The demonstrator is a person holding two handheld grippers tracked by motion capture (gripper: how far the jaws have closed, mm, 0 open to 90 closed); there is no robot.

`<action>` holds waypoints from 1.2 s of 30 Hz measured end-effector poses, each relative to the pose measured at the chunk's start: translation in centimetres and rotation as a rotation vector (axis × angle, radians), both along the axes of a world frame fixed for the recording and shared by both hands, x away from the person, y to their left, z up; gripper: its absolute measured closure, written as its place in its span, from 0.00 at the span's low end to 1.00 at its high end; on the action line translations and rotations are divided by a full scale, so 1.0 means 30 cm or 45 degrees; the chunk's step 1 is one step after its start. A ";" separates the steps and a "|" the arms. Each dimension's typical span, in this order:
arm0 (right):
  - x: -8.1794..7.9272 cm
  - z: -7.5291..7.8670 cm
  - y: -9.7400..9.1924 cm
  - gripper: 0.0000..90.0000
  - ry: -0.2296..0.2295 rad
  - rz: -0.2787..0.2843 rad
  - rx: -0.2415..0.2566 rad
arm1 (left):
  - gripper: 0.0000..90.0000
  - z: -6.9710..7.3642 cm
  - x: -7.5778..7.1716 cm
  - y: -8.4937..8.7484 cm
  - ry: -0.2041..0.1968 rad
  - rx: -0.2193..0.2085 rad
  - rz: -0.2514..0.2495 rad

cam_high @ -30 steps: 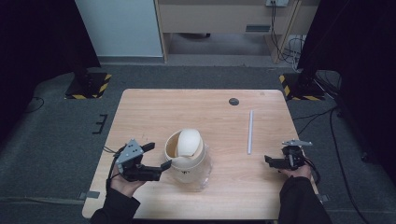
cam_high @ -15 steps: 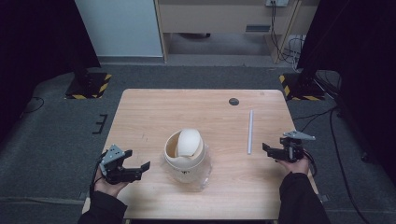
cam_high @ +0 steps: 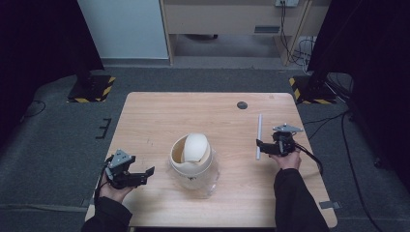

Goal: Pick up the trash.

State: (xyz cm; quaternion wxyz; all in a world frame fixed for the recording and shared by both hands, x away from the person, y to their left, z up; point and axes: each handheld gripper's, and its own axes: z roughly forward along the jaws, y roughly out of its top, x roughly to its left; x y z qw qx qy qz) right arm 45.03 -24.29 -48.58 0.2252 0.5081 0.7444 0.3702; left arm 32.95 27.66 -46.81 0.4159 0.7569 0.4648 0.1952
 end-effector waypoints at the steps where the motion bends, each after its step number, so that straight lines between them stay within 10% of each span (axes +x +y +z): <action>1: 0.008 -0.007 0.007 0.21 0.014 -0.012 -0.007 | 0.11 0.001 0.000 0.002 0.000 -0.001 0.005; 36: 0.049 -0.117 0.052 0.59 0.229 -0.019 -0.141 | 0.14 0.005 0.003 0.004 0.002 -0.037 -0.005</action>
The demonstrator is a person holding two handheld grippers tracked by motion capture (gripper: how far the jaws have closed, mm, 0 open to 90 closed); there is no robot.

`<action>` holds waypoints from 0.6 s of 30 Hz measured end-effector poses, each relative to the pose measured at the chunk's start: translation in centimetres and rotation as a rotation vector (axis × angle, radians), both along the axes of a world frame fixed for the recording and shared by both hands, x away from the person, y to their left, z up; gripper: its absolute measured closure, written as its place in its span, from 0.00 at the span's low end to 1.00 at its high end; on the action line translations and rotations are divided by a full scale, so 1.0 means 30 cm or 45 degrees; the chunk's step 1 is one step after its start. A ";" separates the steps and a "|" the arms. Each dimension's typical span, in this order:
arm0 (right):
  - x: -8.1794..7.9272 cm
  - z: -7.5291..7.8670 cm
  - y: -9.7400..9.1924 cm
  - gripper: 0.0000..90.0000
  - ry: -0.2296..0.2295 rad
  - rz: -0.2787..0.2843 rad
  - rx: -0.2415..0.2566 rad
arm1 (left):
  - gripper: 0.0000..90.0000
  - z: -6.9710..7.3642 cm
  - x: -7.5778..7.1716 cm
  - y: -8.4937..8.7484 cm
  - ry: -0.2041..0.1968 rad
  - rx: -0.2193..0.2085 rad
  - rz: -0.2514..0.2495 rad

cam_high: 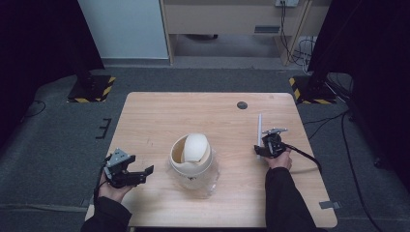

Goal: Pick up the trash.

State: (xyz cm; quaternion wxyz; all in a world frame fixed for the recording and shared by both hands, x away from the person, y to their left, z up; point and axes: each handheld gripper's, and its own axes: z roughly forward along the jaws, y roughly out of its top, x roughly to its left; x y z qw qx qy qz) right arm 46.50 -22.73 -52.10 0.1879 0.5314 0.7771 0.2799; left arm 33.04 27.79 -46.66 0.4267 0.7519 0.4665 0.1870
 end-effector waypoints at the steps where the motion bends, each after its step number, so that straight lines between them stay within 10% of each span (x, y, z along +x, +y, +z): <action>1: -0.001 0.001 0.000 0.61 0.005 -0.001 0.000 | 0.14 0.000 0.000 0.000 0.000 0.000 0.000; 18: -0.009 0.017 -0.012 0.87 0.058 0.012 -0.020 | 0.14 0.001 -0.001 0.000 0.000 -0.008 0.002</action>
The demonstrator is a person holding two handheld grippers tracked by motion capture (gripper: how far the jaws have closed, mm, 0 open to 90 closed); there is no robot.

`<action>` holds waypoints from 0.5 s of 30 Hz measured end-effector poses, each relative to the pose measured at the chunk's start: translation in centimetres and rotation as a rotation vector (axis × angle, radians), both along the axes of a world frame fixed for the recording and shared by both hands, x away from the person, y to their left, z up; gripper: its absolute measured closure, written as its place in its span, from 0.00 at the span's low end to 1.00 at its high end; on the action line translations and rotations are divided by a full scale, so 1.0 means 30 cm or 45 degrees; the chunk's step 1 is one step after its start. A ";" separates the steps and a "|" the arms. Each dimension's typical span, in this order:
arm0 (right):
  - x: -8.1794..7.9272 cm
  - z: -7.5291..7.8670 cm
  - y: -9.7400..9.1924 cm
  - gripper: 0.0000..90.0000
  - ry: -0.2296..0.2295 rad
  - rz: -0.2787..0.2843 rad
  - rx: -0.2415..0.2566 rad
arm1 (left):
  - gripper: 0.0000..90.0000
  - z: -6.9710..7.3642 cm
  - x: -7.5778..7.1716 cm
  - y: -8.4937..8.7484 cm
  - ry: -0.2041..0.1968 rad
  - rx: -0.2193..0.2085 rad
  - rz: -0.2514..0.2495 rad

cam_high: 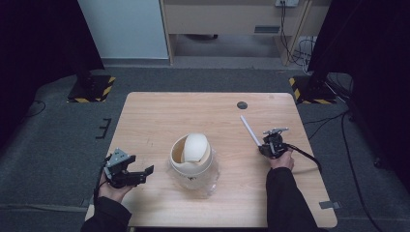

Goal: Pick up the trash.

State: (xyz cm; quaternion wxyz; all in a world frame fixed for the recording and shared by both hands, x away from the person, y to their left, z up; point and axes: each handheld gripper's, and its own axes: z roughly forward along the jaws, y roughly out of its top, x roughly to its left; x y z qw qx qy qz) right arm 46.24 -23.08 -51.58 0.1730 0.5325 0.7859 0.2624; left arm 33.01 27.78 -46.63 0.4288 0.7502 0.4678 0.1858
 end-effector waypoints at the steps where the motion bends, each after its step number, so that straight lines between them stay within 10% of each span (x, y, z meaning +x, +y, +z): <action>1: -0.001 0.001 0.000 0.87 0.005 0.000 -0.001 | 0.14 0.000 0.000 0.000 0.000 0.000 0.001; 15: -0.049 0.084 -0.034 0.88 -0.053 0.048 0.077 | 0.14 0.001 -0.001 0.000 -0.002 -0.011 0.009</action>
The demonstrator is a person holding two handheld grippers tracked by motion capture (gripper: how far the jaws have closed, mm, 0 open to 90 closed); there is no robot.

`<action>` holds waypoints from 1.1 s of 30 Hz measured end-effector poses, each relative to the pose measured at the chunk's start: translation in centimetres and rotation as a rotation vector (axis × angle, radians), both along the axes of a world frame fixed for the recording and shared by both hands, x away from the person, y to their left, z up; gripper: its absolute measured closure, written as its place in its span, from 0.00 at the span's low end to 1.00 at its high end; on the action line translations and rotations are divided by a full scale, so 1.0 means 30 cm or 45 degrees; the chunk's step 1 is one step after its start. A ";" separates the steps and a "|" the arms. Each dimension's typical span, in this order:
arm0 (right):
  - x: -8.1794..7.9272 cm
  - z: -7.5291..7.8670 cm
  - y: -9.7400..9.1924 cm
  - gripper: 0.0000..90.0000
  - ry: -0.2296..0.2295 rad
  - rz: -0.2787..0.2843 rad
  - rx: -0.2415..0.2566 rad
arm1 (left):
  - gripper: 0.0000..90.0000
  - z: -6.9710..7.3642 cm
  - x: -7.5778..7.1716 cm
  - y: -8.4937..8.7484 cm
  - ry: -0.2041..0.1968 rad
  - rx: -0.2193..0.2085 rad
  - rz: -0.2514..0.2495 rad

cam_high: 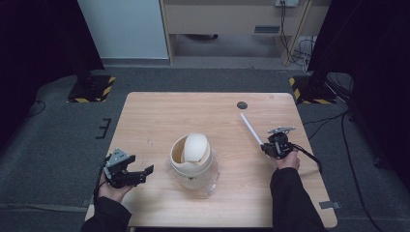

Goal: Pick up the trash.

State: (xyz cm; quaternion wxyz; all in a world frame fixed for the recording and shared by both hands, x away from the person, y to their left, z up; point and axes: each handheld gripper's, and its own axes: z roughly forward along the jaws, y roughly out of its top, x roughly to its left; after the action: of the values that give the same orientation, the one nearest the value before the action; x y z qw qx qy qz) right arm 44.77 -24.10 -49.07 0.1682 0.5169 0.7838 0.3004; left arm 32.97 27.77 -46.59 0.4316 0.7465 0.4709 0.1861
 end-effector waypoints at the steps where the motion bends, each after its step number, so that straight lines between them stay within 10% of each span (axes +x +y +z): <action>1: -0.008 0.008 -0.006 0.88 -0.011 0.006 0.013 | 0.14 0.000 0.000 -0.001 -0.001 0.000 0.000; 33: -0.154 0.239 -0.067 0.88 -0.390 0.064 0.383 | 0.14 0.022 -0.001 0.012 -0.058 -0.039 0.028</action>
State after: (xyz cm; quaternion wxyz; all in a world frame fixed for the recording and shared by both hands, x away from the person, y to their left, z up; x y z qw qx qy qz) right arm 40.17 -26.10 -41.91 0.1989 0.4648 0.7081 0.4930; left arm 32.93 28.14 -45.95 0.4515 0.7303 0.4718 0.2006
